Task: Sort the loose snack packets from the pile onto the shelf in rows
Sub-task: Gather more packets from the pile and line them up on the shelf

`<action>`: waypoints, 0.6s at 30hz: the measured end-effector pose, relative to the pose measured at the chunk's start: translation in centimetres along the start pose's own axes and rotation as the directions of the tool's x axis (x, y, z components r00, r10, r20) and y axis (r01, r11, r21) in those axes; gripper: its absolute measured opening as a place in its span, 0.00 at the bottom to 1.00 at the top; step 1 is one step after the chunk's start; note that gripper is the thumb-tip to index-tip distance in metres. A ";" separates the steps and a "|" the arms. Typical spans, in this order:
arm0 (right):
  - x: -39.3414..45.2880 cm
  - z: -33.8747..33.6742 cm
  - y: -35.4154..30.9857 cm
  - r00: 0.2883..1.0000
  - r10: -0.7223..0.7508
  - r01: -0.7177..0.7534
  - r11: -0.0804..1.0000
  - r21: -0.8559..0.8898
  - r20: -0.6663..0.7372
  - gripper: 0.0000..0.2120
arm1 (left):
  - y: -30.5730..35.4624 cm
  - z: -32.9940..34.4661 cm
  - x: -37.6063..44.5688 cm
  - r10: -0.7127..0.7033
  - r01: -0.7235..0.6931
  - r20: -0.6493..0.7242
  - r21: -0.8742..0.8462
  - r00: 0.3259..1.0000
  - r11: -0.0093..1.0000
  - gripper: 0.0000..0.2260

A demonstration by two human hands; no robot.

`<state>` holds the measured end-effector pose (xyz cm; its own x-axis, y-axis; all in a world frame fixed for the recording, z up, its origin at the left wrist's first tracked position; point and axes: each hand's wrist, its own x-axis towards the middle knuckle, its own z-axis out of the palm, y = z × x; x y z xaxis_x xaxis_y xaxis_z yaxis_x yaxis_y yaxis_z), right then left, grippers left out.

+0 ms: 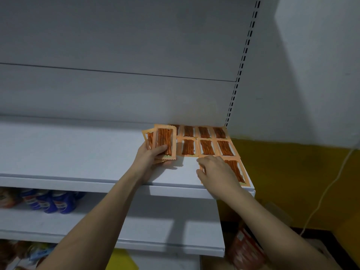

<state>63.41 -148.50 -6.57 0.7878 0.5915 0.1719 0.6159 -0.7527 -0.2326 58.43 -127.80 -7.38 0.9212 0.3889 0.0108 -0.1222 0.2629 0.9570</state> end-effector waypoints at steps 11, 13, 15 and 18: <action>0.9 -1.6 -4.3 0.968 0.234 -0.105 0.701 0.705 -0.088 0.23 | 0.0 1.0 -2.8 -0.094 0.049 0.249 0.180 0.964 0.982 0.17; 1.0 -1.7 -4.3 0.971 0.234 -0.131 0.674 0.727 -0.042 0.19 | 0.3 0.4 -2.7 -0.105 0.063 0.245 0.170 0.964 0.983 0.14; 1.2 -2.2 -4.0 0.975 0.223 -0.139 0.681 0.719 -0.022 0.15 | 0.5 -0.7 -2.0 -0.065 0.036 0.136 0.201 0.989 0.979 0.08; 1.8 -3.1 -3.2 0.981 0.193 -0.147 0.808 0.571 -0.021 0.13 | 0.6 -3.0 -0.8 0.081 -0.044 -0.086 0.368 0.993 0.929 0.09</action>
<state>62.91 -145.89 -2.55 0.8918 0.4288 0.1442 0.3775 -0.5298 -0.7595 56.54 -125.32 -7.65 0.8729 0.4837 0.0632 -0.0177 -0.0980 0.9950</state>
